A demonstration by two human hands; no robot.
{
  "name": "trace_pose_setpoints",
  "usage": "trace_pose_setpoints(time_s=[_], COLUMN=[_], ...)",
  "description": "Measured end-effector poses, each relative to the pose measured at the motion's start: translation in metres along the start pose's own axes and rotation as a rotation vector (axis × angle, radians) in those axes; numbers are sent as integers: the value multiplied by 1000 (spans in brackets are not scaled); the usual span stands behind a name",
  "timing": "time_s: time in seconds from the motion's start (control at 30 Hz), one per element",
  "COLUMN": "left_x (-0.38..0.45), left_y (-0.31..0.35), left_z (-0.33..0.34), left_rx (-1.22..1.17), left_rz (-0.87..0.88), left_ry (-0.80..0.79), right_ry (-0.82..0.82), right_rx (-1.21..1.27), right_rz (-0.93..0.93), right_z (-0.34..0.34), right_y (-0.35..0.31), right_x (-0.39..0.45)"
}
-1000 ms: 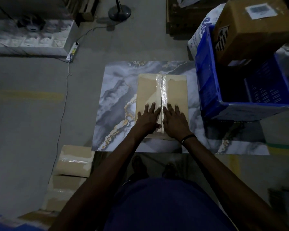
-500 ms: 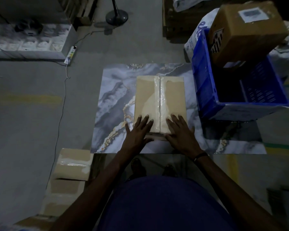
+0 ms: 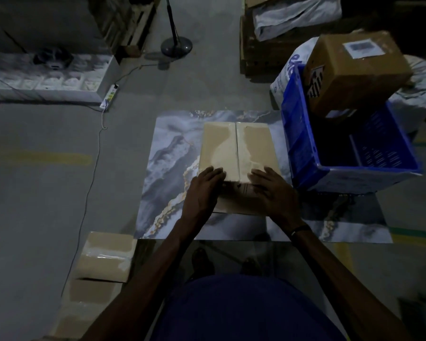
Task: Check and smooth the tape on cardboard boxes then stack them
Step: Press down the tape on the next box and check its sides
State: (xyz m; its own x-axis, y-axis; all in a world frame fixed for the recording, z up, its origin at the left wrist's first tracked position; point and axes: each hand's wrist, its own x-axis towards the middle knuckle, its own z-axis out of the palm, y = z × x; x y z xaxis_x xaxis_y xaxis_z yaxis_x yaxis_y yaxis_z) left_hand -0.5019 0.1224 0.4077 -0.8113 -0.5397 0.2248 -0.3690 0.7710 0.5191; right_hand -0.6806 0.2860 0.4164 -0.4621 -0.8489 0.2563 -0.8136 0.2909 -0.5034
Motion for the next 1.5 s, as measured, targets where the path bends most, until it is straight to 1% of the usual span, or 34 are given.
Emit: trace_pose_setpoints(time_s=[0.17, 0.27, 0.33, 0.4, 0.53, 0.63, 0.77, 0.9, 1.1, 1.2, 1.3, 1.43, 1.5], left_x=[38, 59, 70, 78, 86, 96, 107, 116, 137, 135, 130, 124, 121], left_y=[24, 31, 29, 26, 31, 29, 28, 32, 31, 31, 36, 47, 48], left_z=[-41, -53, -51, -45, -32, -27, -27, -32, -50, -52, -55, -60, -60], left_rx=[-22, -21, -17, -8, 93, 202, 177, 62, 11, 30, 33, 2, 19], left_rz=[51, 36, 18, 26, 35, 9, -58, -96, -116, -84, -77, -134, -127], left_ry=[179, 261, 269, 210, 60, 5, 5, 37, 27, 41, 49, -15, 6], right_ry=[150, 230, 282, 300, 235, 165, 122, 99, 44, -15, -23, -14, 20], right_rx=[60, 86, 78, 41, -15, -131, -169, -168, -133, -108, -97, -44, -2], right_rz=[-63, -53, -46, -49, -32, 28, 8, 82, 123, 149, 119, 94, 57], right_z=[-39, -58, -61, -57, -42, -35, -34, -37, -44, -40, -34, -21, -18], right_y=[-4, -9, -11, -7, 5, 0, -2, -4, -13, -9, -4, -3, -2], right_x=[54, 79, 88, 95, 108, 104, 94, 104, 122, 125, 127, 130, 132])
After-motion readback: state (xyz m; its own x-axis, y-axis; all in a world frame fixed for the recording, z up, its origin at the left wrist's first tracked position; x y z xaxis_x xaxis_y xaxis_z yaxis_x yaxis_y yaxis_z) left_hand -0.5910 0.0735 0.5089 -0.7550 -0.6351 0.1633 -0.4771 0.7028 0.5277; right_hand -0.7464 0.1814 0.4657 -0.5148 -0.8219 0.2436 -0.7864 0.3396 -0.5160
